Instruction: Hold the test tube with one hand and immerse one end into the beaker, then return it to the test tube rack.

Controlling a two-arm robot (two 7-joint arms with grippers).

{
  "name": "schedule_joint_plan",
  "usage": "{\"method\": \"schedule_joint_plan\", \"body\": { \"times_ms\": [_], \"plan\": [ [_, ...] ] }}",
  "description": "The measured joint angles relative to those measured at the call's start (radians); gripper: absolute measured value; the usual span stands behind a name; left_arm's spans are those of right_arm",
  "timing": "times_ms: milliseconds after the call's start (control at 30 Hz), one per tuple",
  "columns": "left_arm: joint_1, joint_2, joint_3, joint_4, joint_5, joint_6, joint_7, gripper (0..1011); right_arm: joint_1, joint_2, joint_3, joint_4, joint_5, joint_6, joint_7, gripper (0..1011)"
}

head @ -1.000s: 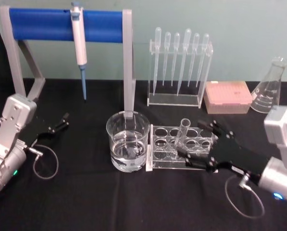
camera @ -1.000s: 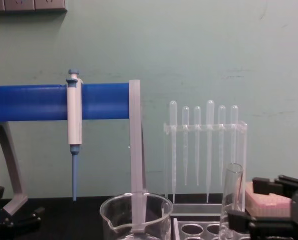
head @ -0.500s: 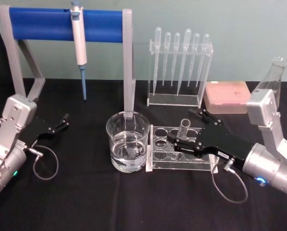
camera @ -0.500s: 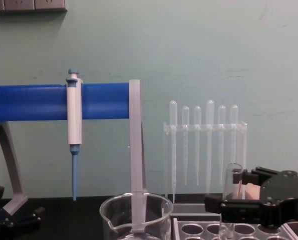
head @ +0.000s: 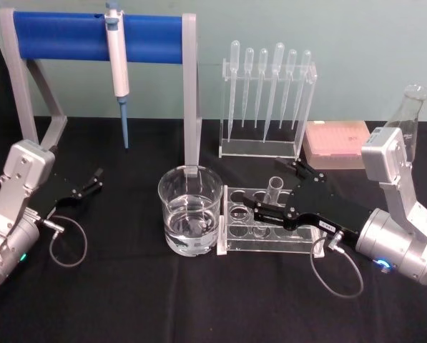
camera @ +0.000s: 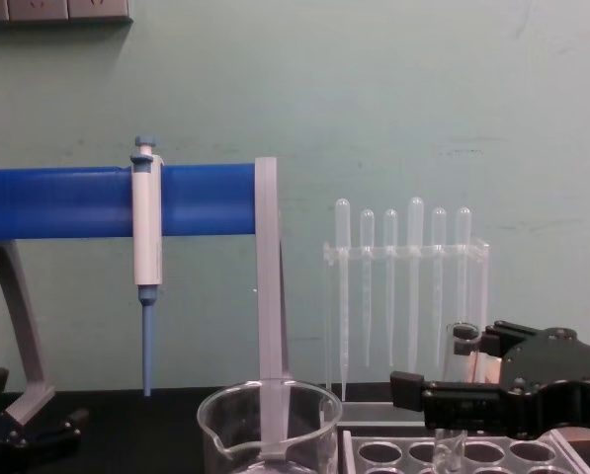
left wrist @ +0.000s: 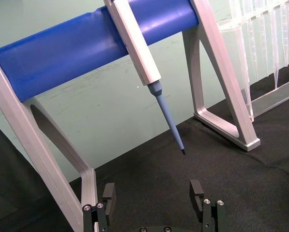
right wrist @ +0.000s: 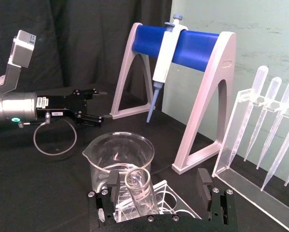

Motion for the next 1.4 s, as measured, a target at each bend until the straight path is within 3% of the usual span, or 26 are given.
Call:
{"method": "schedule_joint_plan", "body": {
  "times_ms": [233, 333, 1000, 1400],
  "plan": [
    [0.000, 0.000, 0.000, 0.000, 0.000, 0.000, 0.000, 1000, 0.000, 0.001, 0.000, 0.000, 0.000, 0.000, 0.001, 964],
    [0.000, 0.000, 0.000, 0.000, 0.000, 0.000, 0.000, 1000, 0.000, 0.001, 0.000, 0.000, 0.000, 0.000, 0.001, 890],
    [0.000, 0.000, 0.000, 0.000, 0.000, 0.000, 0.000, 1000, 0.000, 0.002, 0.000, 0.000, 0.000, -0.001, 0.000, 250],
    [0.000, 0.000, 0.000, 0.000, 0.000, 0.000, 0.000, 1000, 0.000, 0.002, 0.000, 0.000, 0.000, -0.001, 0.000, 222]
  ]
}}
